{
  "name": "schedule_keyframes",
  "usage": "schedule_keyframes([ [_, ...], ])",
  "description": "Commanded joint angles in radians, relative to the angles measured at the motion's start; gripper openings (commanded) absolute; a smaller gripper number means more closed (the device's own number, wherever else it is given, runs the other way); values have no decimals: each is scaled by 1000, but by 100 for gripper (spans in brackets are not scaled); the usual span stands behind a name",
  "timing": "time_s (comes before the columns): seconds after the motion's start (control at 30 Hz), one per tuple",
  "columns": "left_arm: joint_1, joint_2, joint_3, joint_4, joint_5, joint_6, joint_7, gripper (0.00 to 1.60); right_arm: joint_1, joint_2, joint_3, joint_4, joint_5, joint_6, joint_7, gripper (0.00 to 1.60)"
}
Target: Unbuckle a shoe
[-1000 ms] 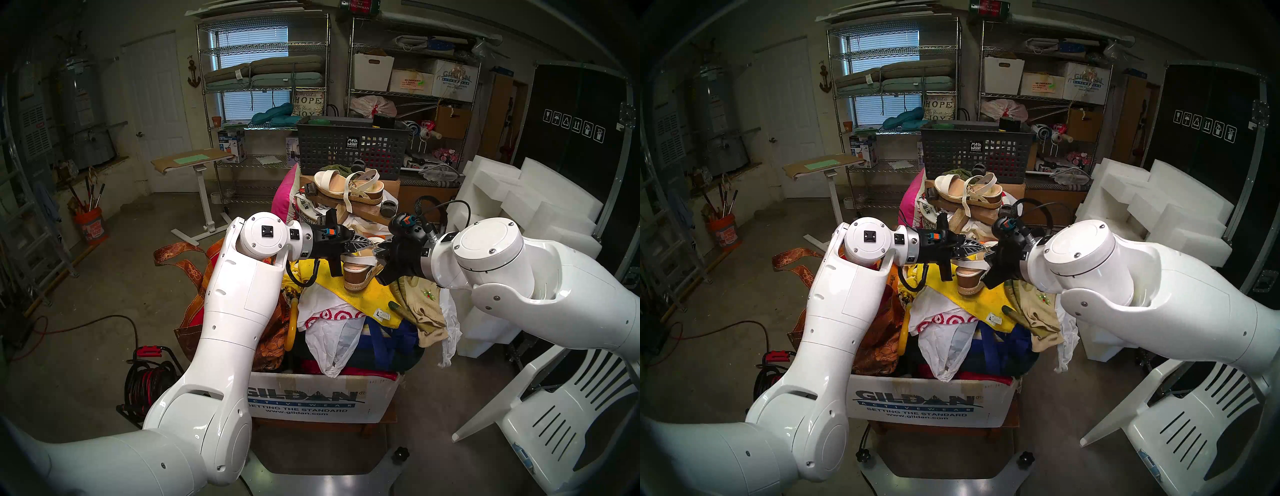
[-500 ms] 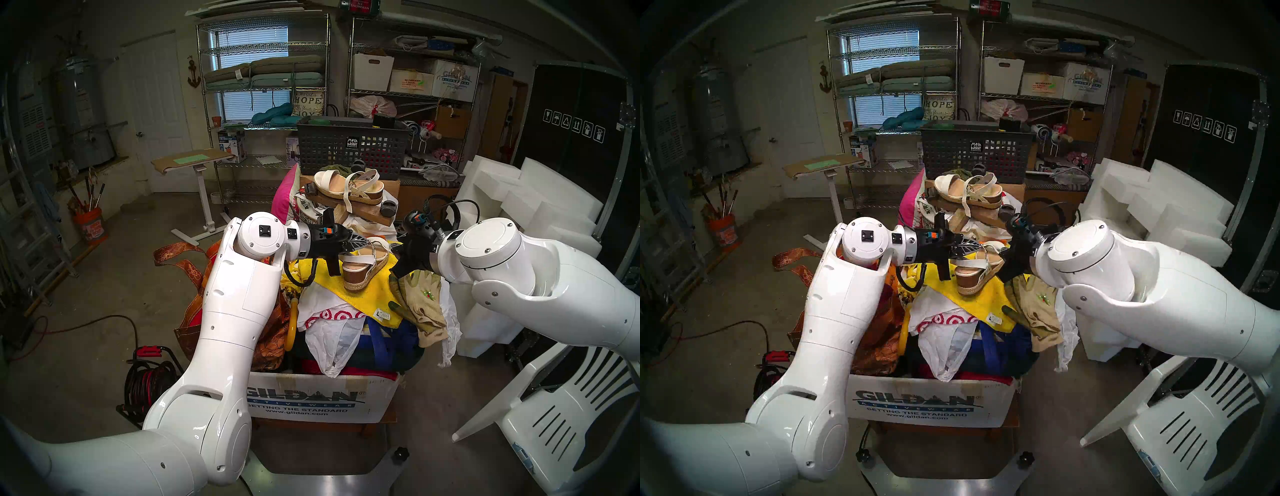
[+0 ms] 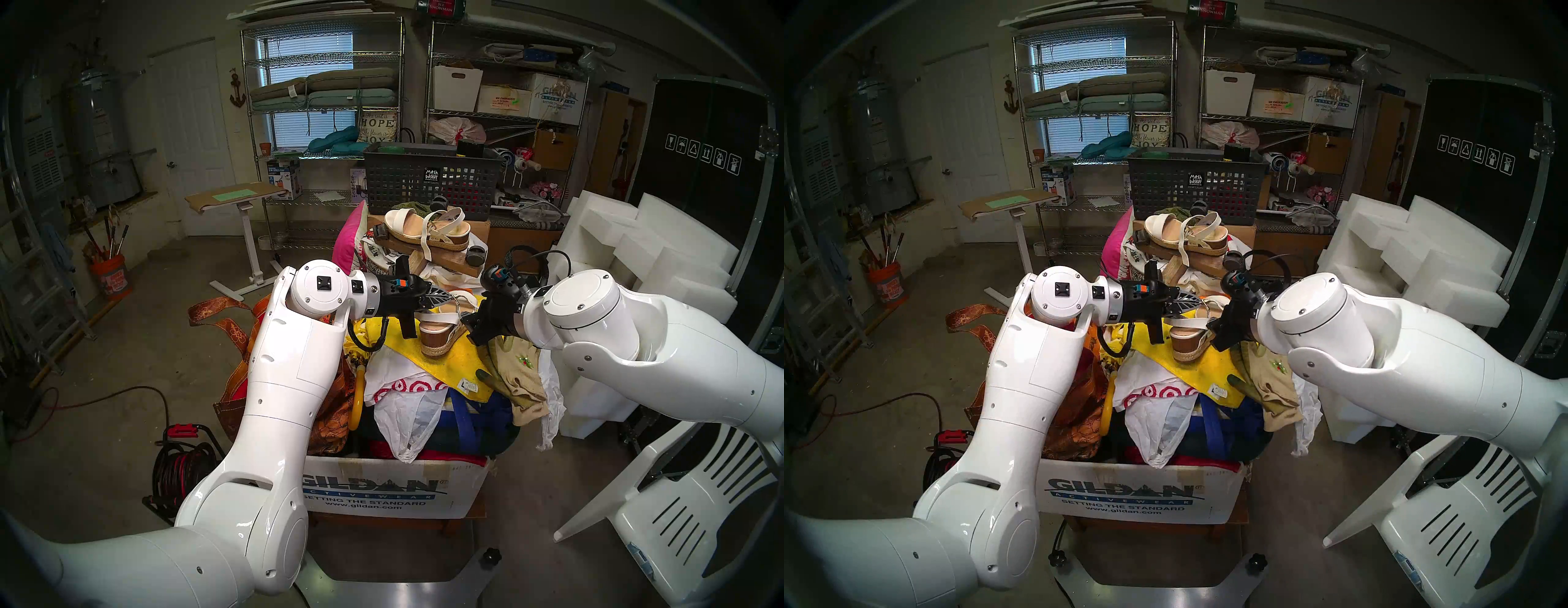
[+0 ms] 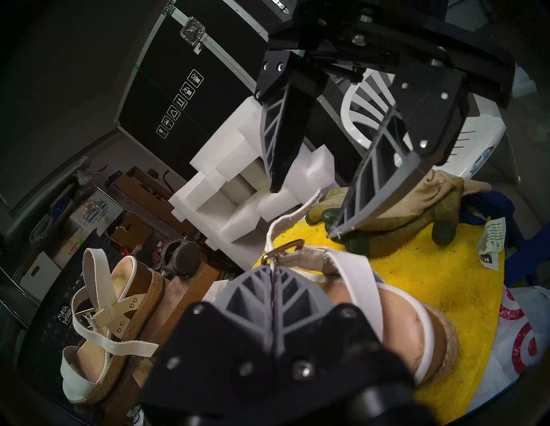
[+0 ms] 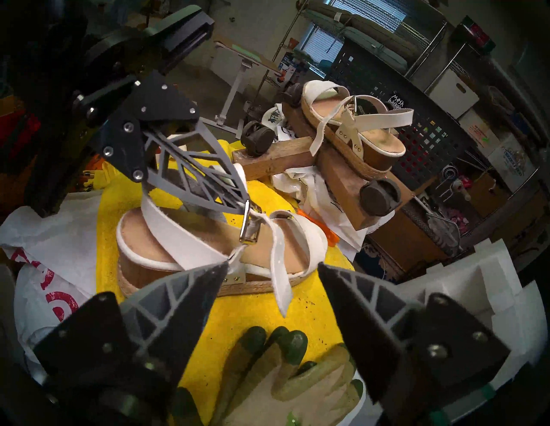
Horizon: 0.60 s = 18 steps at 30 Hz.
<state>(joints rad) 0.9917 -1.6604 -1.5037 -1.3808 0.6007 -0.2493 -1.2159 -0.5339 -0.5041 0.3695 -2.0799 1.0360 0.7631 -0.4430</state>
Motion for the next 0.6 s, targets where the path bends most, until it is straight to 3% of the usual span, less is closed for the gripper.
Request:
schedule_keyframes([
  [0.0, -21, -2, -2, -16, -6, 0, -5, 0, 16, -25, 2, 11, -20, 19, -24, 81],
  [0.17, -20, -2, -5, -19, -5, 1, -5, 0, 17, -30, 0, 26, -28, 19, -14, 80],
  [0.33, -18, -1, -10, -27, -6, 5, -10, 0, 16, -50, -3, 52, -37, 11, -3, 98],
  [0.43, -18, 0, -12, -29, -6, 7, -16, 0, 18, -61, -4, 65, -42, 8, 1, 89],
  [0.47, -18, 1, -13, -29, -10, 6, -21, 0, 18, -64, -4, 68, -43, 7, 1, 80],
  [0.57, -15, 0, -17, -34, -10, 7, -26, 0, 21, -77, -8, 84, -52, 16, -1, 76],
])
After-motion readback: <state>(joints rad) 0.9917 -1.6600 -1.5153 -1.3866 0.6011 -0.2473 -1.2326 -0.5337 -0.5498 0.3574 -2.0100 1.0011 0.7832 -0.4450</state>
